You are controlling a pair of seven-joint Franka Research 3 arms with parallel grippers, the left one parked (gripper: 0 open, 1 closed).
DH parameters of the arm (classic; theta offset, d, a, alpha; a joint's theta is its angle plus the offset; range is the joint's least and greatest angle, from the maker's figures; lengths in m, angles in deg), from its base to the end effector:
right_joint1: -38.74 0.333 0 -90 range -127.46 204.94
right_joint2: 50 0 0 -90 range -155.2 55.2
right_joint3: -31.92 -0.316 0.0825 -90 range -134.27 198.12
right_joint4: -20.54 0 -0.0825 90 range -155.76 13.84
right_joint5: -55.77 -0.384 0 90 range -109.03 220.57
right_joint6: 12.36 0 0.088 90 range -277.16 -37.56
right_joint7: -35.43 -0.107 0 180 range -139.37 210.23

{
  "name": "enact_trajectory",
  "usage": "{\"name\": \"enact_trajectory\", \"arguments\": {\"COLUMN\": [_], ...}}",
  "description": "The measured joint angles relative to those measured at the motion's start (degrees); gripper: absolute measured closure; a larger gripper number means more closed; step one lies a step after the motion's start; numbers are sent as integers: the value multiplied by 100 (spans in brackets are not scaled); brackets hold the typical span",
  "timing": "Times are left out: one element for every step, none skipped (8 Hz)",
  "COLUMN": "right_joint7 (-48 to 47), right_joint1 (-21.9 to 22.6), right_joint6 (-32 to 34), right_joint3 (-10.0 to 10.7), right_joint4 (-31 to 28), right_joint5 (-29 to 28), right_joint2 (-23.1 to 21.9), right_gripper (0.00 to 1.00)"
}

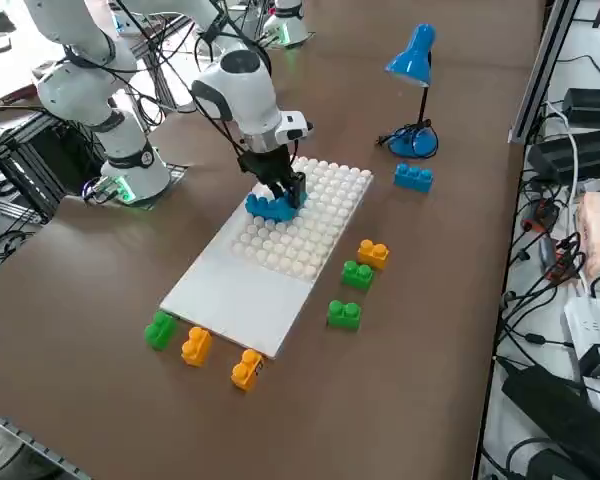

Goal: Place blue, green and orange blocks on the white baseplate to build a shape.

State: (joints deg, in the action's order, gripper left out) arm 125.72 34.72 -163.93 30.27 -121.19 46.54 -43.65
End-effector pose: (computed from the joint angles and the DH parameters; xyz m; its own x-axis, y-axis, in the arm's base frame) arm 0.4835 -0.0241 0.2540 0.1720 0.9812 0.0877 0.9826 -0.1772 0.0549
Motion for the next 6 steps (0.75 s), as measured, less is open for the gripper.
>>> {"name": "enact_trajectory", "arguments": {"right_joint7": [1, 2, 2, 2, 2, 6], "right_joint1": [-1, -2, -5, -8, -12, -13], "right_joint6": [7, 18, 38, 68, 105, 146], "right_joint3": [0, 0, 0, 0, 0, 0], "right_joint4": [6, 14, 28, 46, 70, 87], "right_joint5": [0, 0, -1, -2, -2, -25], "right_joint2": [9, 18, 28, 39, 51, 62], "right_gripper": [62, 62, 62, 62, 62, 62]}}
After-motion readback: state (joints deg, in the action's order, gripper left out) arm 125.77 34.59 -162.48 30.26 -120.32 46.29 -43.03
